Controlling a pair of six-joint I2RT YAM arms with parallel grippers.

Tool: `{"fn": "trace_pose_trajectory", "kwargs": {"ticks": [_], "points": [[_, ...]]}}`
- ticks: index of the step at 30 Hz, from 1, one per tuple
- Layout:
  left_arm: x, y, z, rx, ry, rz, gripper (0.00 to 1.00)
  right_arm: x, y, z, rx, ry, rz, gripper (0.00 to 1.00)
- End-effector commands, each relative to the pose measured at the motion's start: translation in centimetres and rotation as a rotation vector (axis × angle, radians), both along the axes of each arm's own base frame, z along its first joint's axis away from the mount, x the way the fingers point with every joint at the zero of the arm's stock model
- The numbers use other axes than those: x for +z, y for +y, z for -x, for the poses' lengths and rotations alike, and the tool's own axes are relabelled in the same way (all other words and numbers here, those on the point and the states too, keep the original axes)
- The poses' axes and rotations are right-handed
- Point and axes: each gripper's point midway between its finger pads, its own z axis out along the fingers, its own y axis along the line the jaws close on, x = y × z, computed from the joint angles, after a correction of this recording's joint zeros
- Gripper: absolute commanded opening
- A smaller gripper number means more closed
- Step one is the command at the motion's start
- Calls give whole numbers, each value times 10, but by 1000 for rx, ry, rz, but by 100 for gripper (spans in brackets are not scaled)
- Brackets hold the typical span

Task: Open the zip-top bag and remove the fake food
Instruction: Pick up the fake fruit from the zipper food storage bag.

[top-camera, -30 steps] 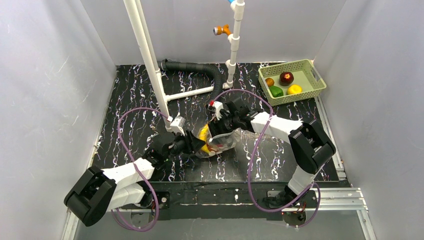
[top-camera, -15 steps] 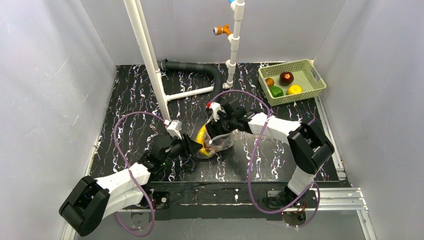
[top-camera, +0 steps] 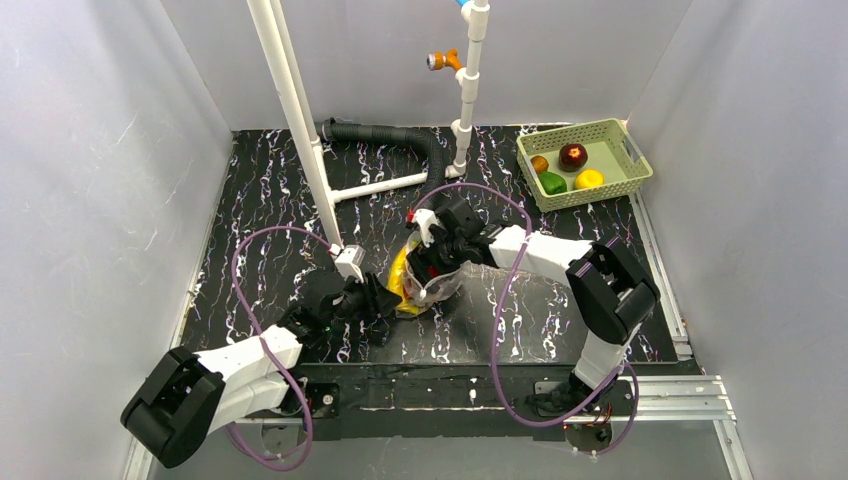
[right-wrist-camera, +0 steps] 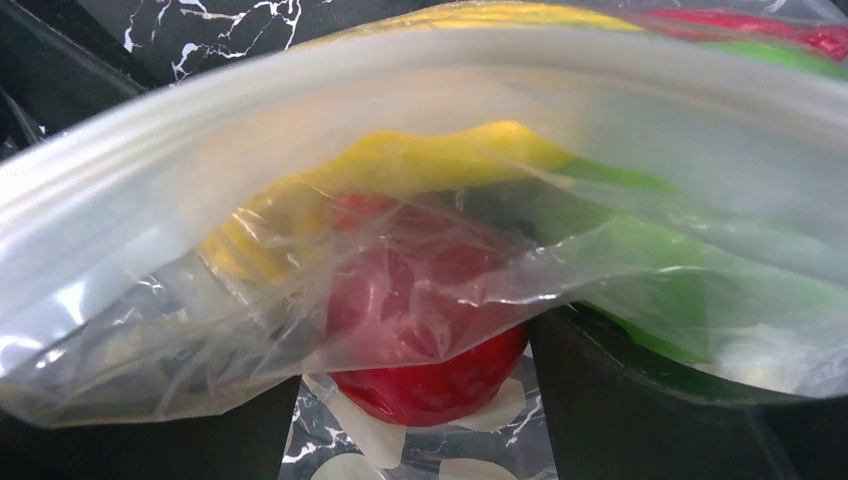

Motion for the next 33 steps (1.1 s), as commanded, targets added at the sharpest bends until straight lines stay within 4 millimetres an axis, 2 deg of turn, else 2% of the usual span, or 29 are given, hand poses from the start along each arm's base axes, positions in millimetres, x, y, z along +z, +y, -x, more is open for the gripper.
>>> {"fn": "trace_pose_trajectory", "kwargs": {"ticks": [1,8,10,12,15,21,25,33], "points": [[-23,5,17,-42,71,-44,0,-17,-2,-5,9,-38,87,84],[-23,4,17,-43,69,-39,0,-21,-1,-5,18,-28,112,78],[-23,5,17,-42,70,-40,0,-19,0,-4,27,-29,106,73],[-23,5,17,-41,69,-40,0,-14,1,-2,46,-26,92,64],[-23,6,18,-40,67,-42,0,-3,6,5,96,-14,54,49],[-22,7,17,-33,61,-44,0,31,11,15,165,-12,-48,36],[-22,7,16,-30,65,-46,0,44,6,16,186,11,-96,26],[-24,8,15,-22,72,-56,0,72,-8,13,211,27,-189,21]]}}
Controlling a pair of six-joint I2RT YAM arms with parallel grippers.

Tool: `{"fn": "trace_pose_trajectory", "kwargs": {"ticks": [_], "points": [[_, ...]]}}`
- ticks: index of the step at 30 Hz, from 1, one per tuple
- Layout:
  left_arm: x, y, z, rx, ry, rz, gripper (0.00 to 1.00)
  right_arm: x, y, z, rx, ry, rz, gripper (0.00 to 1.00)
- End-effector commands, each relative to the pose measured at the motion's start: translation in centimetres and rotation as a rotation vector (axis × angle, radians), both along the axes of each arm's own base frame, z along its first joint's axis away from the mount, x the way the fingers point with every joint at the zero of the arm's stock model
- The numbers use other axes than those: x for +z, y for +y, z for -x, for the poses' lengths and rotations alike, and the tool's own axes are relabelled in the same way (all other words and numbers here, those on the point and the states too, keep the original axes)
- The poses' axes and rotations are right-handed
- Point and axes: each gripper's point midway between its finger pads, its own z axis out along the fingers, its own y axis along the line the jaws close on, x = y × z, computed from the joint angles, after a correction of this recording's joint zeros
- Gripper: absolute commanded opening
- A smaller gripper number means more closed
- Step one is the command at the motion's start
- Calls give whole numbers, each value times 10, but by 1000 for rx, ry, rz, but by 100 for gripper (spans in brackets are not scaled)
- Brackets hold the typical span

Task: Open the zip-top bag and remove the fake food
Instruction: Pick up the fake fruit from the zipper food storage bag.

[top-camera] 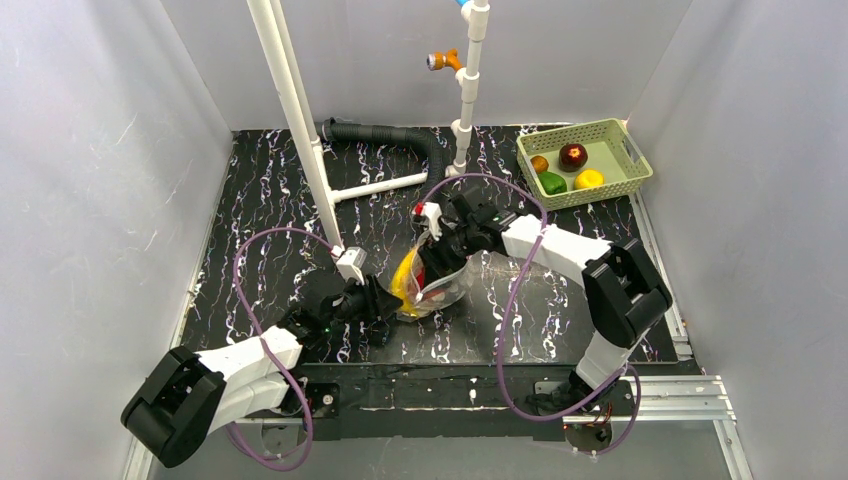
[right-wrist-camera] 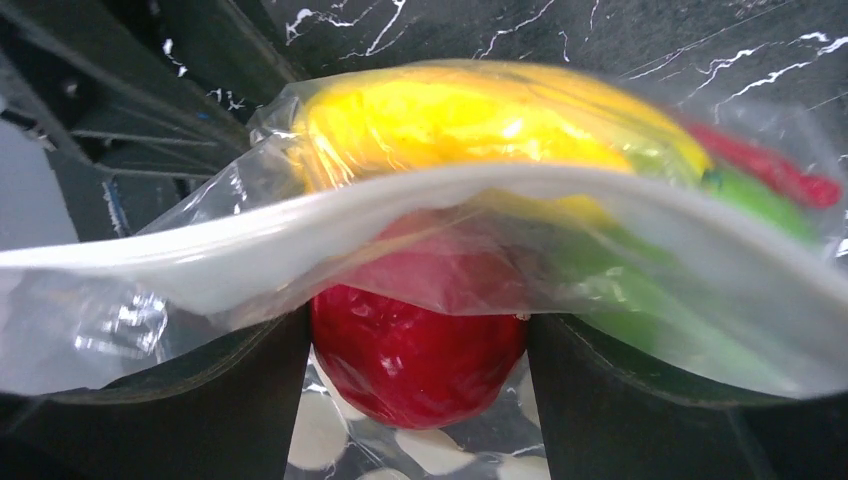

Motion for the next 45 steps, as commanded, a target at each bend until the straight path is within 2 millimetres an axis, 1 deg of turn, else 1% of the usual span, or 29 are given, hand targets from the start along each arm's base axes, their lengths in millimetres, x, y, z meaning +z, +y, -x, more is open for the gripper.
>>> {"fn": "trace_pose_trajectory", "kwargs": {"ticks": [1,8,18,27,38,45], "points": [[-22,9,11,-6,61,-67,0,45,-2,0,50,-16,-122,21],[-21,9,10,-3,64,-68,0,64,-16,-5,45,-2,-190,19],[-21,7,9,-7,68,-65,0,82,-27,-8,31,43,-271,19],[-16,4,9,-12,63,-48,0,96,-27,0,65,87,-336,18],[-5,-8,11,-75,45,0,0,116,-37,-16,-30,80,-396,18],[0,-16,10,-104,50,26,0,128,-39,-11,-3,96,-452,18]]}}
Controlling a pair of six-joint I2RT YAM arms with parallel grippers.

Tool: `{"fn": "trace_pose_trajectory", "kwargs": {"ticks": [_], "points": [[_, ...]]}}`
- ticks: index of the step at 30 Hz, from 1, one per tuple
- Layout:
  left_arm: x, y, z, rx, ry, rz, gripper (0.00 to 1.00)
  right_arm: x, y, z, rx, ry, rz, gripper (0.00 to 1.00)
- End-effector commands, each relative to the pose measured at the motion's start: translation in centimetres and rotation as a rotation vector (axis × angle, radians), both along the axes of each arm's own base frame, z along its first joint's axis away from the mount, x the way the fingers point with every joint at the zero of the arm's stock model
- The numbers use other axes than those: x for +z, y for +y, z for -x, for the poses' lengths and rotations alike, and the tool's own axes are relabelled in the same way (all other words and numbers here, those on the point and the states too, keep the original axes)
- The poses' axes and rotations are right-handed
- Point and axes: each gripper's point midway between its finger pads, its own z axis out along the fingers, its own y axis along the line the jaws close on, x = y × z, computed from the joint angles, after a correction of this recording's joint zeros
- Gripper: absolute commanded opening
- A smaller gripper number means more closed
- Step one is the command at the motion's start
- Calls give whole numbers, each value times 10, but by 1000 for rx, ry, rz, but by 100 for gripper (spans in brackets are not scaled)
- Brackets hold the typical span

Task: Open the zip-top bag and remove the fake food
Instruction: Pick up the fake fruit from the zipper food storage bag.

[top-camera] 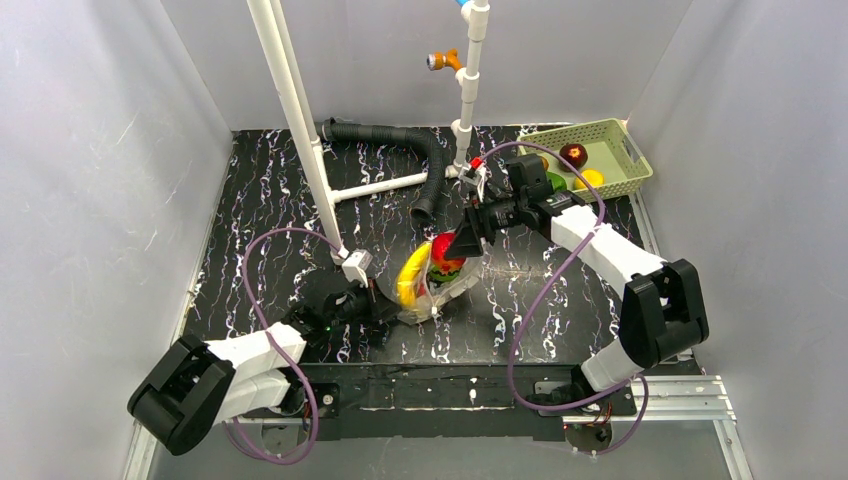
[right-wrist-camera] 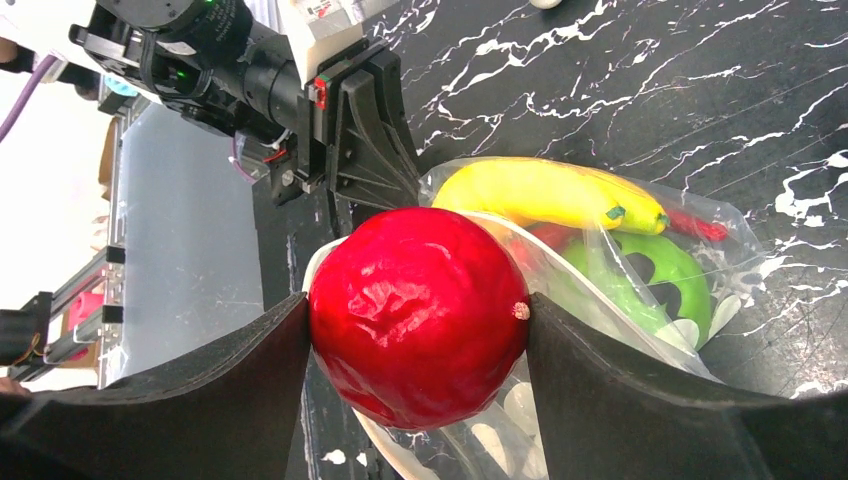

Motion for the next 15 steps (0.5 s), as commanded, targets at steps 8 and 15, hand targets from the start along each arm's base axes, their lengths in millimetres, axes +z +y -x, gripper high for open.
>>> {"fn": "trace_pose_trajectory", "kwargs": {"ticks": [8,15], "points": [[20,-12,-3,-38,-24,51,15,29,-8,2,8,2,-102,18],[32,-17,-4,-52,-46,88,44,39,-17,-2,-15,-10,-129,18]]}}
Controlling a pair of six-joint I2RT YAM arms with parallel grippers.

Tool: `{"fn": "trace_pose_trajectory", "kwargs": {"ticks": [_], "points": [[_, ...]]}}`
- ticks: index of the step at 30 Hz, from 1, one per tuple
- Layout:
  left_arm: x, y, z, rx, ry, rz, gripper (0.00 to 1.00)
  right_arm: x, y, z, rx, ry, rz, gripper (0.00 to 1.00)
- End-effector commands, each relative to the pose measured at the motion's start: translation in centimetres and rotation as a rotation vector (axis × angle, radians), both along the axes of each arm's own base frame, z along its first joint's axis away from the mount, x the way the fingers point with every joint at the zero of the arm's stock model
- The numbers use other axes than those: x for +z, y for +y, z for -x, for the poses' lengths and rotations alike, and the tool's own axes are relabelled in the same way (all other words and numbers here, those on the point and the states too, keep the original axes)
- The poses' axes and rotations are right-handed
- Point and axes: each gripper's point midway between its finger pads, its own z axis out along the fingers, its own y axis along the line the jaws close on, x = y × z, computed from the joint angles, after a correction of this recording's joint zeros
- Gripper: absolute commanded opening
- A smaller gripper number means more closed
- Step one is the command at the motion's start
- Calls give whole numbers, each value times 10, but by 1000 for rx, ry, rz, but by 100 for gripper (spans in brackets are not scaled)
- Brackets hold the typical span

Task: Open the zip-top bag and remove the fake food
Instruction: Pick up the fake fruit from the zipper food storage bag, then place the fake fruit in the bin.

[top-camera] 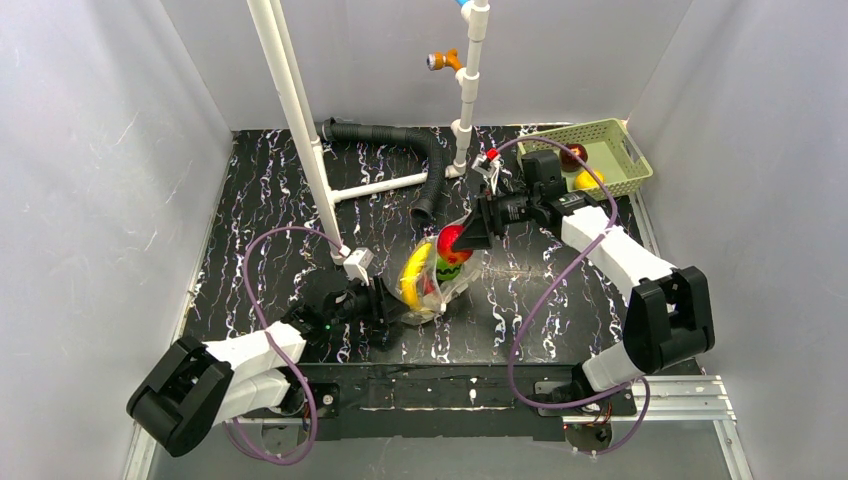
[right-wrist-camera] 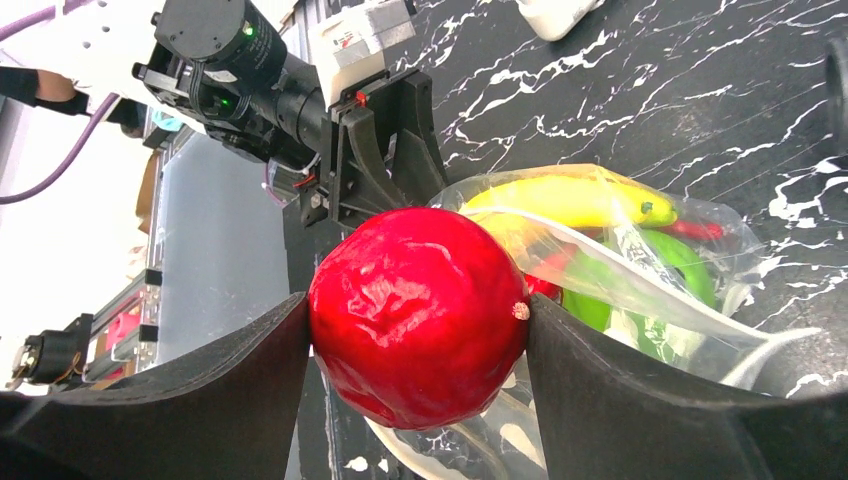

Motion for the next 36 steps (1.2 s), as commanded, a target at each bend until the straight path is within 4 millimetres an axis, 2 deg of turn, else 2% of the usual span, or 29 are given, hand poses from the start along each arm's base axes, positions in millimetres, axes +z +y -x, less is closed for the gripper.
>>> {"fn": "trace_pose_trajectory", "kwargs": {"ticks": [1,7,19,27,32,36], "points": [[25,-10,-5,-29,-56,58,46,24,-5,3,11,-51,-63,18],[37,-11,-6,-30,-84,77,61,28,-11,-1,-6,-53,-75,18],[46,-10,-8,-20,-111,86,76,40,-31,-9,-57,-73,-106,18],[56,-5,-13,16,-143,85,92,51,-48,-17,-107,-79,-137,18],[62,-3,-15,40,-159,95,98,57,-61,-23,-144,-75,-157,18],[66,-2,-17,48,-163,101,98,60,-67,-26,-166,-82,-163,18]]}}
